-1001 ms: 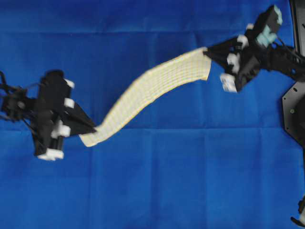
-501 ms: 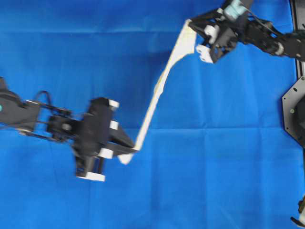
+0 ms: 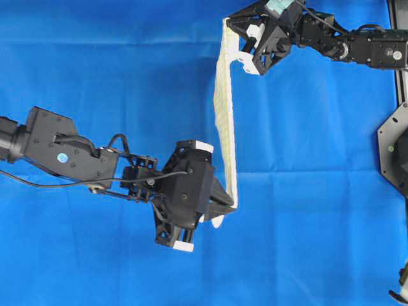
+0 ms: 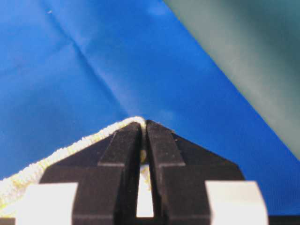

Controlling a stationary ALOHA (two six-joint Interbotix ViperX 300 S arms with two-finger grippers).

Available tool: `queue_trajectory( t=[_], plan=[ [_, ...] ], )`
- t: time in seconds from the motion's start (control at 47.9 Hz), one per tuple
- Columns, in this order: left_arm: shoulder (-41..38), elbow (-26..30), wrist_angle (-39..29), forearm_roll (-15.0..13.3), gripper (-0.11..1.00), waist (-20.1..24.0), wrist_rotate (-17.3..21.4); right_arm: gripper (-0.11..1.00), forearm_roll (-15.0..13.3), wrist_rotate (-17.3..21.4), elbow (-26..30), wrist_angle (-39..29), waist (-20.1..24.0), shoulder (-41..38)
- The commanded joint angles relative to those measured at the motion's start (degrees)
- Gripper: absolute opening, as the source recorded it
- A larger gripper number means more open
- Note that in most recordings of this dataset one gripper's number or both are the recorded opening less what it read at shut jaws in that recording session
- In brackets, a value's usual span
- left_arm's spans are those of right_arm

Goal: Fold the yellow towel.
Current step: 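Lift the strip and rotate it vertical, right gripper top, left gripper bottom, then lay the strip down vertically and open both grippers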

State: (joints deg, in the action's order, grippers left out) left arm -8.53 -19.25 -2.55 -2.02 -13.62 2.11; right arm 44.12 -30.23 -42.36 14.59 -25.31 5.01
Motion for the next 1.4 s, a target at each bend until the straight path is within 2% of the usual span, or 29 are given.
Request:
queue_trajectory(
  t=[0.0, 0.396, 0.563, 0.814, 1.377],
  plan=[
    [0.6, 2.5, 0.4, 0.0, 0.02, -2.5, 0.6, 0.02, 0.1, -0.2, 1.6, 1.0, -4.3, 0.7],
    [-4.6, 7.8, 3.4, 0.0, 0.02, -1.2, 1.9, 0.02, 0.1, -0.2, -5.0, 0.1, -5.6, 8.3],
    [-6.4, 8.9, 4.4, -0.2, 0.02, -0.9, 2.6, 0.02, 0.1, -0.4, -5.8, -1.9, -6.1, 9.2],
    [-6.2, 2.5, 10.7, -1.2, 0.02, -0.9, 1.1, 0.02, -0.2, -0.6, -2.1, -4.2, -6.1, 3.7],
    [0.6, -13.8, 13.9, -1.4, 0.02, -3.3, -11.0, 0.02, -1.2, -0.7, 14.3, -8.3, -0.7, -14.2]
  ],
)
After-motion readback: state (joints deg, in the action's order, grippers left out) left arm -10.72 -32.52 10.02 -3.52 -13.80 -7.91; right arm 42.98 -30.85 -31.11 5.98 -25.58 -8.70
